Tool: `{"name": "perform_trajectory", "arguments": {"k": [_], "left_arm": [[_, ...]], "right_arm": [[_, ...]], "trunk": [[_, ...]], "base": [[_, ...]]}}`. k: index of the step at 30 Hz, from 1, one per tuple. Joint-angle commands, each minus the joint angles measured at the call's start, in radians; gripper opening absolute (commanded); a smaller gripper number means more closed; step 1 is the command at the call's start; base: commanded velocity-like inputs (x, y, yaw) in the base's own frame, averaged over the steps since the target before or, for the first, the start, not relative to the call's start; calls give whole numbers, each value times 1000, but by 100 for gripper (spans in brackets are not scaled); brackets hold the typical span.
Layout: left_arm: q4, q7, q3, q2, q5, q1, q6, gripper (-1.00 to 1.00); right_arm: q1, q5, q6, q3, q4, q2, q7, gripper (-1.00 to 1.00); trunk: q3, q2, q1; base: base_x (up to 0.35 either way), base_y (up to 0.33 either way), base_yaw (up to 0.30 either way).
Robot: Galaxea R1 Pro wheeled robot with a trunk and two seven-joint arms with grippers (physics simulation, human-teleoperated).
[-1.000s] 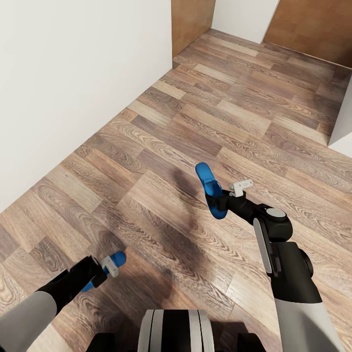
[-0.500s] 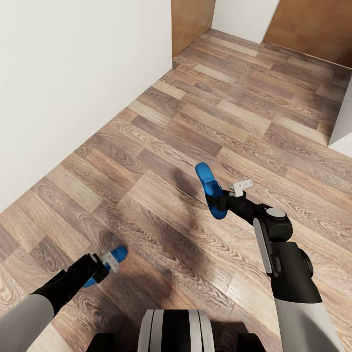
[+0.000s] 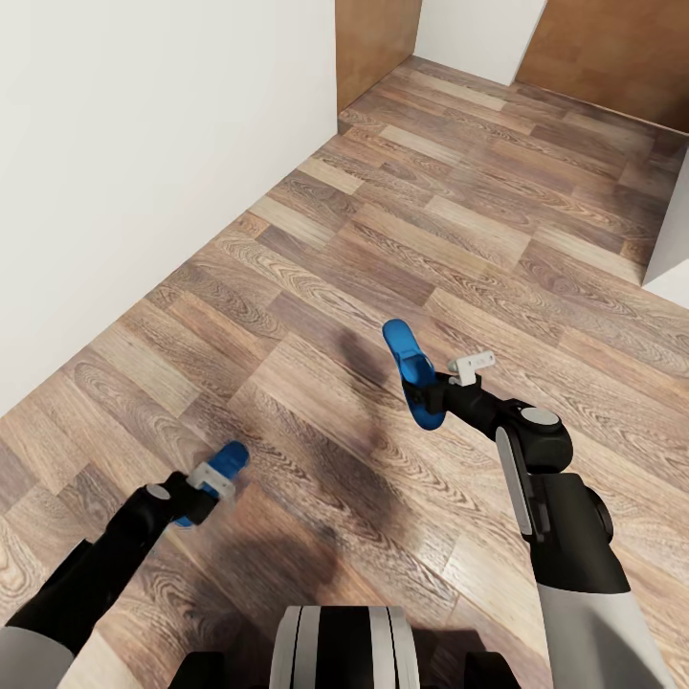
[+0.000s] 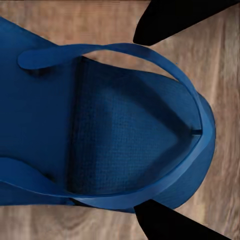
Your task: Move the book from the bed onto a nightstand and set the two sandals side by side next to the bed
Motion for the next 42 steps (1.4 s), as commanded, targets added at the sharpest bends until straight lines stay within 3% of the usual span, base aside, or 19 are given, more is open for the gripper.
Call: {"name": "perform_trajectory", "arguments": {"k": [1, 4, 9, 13, 14, 18, 22, 31, 37, 38, 42], "left_arm": [[-26, -8, 12, -2, -5, 5, 15, -100], [-145, 5, 107, -76, 56, 38, 60, -100], [-273, 75, 253, -212, 83, 107, 107, -100], [-352, 194, 380, -339, 104, 178, 138, -100], [-360, 208, 397, -364, 108, 194, 153, -100], [-369, 236, 417, -414, 112, 213, 218, -100], [-373, 262, 434, -429, 114, 224, 241, -100], [-374, 275, 480, -435, 114, 228, 252, -100], [-374, 275, 483, -434, 114, 224, 252, -100], [-373, 275, 484, -422, 115, 223, 248, -100], [-373, 274, 484, -415, 116, 223, 245, -100]], "right_arm": [[-1, 10, 4, -1, -1, 0, 7, -100], [-1, 10, 5, -2, -1, 1, 7, -100], [-1, 11, 8, -4, -1, 0, 6, -100], [1, 11, 11, -8, -1, -1, 6, -100], [9, 13, 11, -9, -1, -1, 6, -100], [19, 13, 11, -9, -1, -1, 6, -100], [23, 14, 11, -9, -1, -1, 6, -100], [25, 18, 11, -7, 4, 0, 6, -100], [25, 19, 11, -7, 6, 0, 6, -100], [25, 18, 11, -7, 7, 0, 6, -100], [25, 18, 11, -6, 8, 0, 6, -100]], "trunk": [[-1, 0, 0], [-1, 0, 0], [-1, 0, 0], [-1, 0, 0], [-1, 0, 0], [7, 0, -1], [23, 1, -3], [57, 3, -7], [81, 5, -10], [84, 5, -10], [100, 6, -12]], "base": [[0, 0, 0], [0, 0, 0], [0, 0, 0], [0, 0, 106], [0, 0, 224], [0, 0, 249], [0, 0, 160], [0, 0, 135], [0, 0, 267], [0, 0, 281], [0, 0, 282]]}}
